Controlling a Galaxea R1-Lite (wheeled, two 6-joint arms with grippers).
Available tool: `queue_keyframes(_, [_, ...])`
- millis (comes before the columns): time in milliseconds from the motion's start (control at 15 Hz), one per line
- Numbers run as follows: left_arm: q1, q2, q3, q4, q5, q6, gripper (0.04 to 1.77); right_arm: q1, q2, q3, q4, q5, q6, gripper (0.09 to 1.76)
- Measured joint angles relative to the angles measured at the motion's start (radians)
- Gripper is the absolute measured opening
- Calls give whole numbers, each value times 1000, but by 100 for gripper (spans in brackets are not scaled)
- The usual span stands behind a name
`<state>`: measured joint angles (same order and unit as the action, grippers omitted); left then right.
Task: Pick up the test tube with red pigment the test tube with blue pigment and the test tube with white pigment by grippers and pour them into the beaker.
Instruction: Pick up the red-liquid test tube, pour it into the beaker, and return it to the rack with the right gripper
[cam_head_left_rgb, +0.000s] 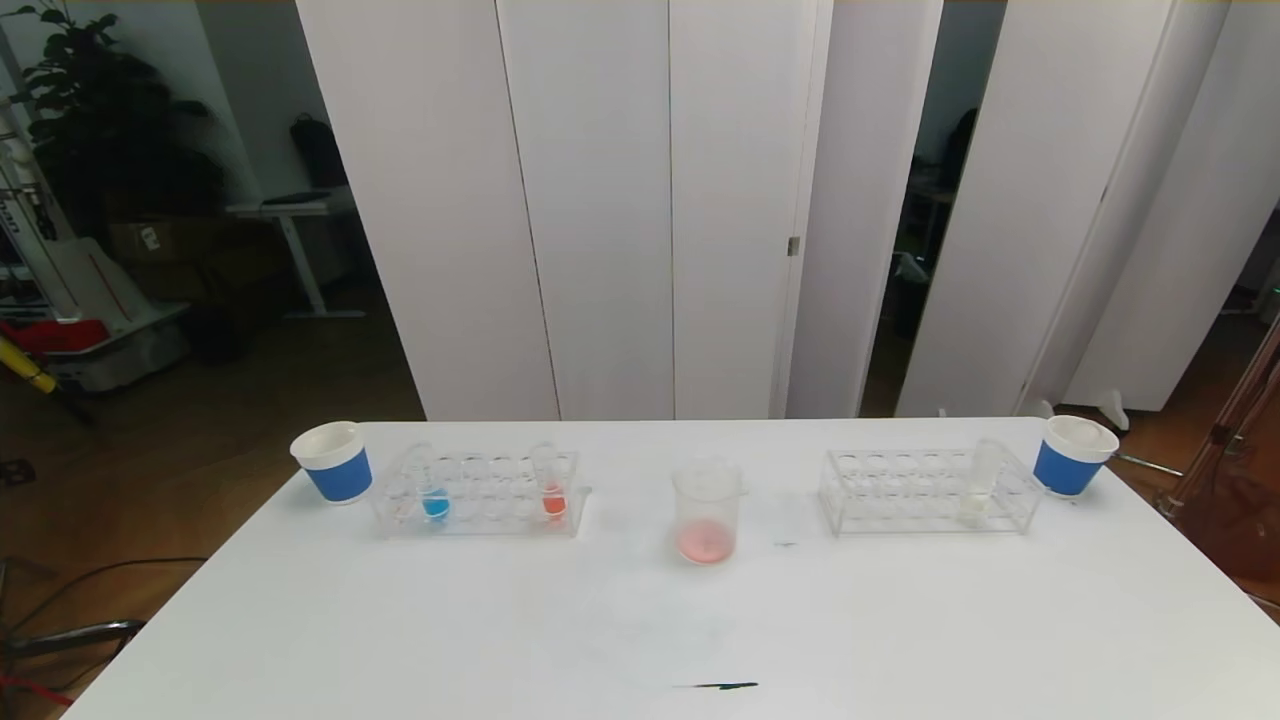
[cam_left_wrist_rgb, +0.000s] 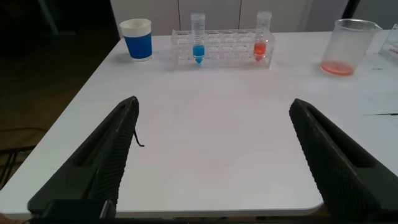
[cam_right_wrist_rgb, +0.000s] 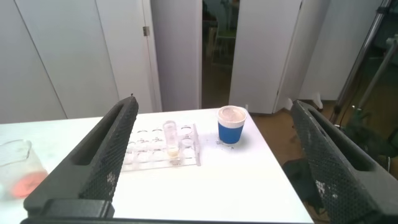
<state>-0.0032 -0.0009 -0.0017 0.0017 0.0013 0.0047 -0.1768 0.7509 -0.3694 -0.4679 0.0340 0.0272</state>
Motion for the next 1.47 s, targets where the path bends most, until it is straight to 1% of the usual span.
queue_keyframes(200, [0,0,0,0,0,0,173,90,-304,13,305,-1,1,175])
queue_keyframes(333, [0,0,0,0,0,0,173,135,-480,35,509,-5,6,175])
queue_keyframes(400, [0,0,0,0,0,0,173,151,-559,68,570,-6,14,175])
queue_keyframes(467, [0,0,0,0,0,0,173,163,-620,113,599,-8,19,175])
queue_keyframes(600, [0,0,0,0,0,0,173,173,-692,194,599,-8,24,175])
queue_keyframes(800, [0,0,0,0,0,0,173,177,-739,285,539,-8,25,175])
queue_keyframes(933, [0,0,0,0,0,0,173,177,-749,318,494,-11,22,175])
queue_keyframes(1067, [0,0,0,0,0,0,173,178,-752,351,411,-8,18,175])
queue_keyframes(1267, [0,0,0,0,0,0,173,178,-752,367,416,-11,19,175])
queue_keyframes(1467, [0,0,0,0,0,0,173,177,-752,369,444,-40,12,175])
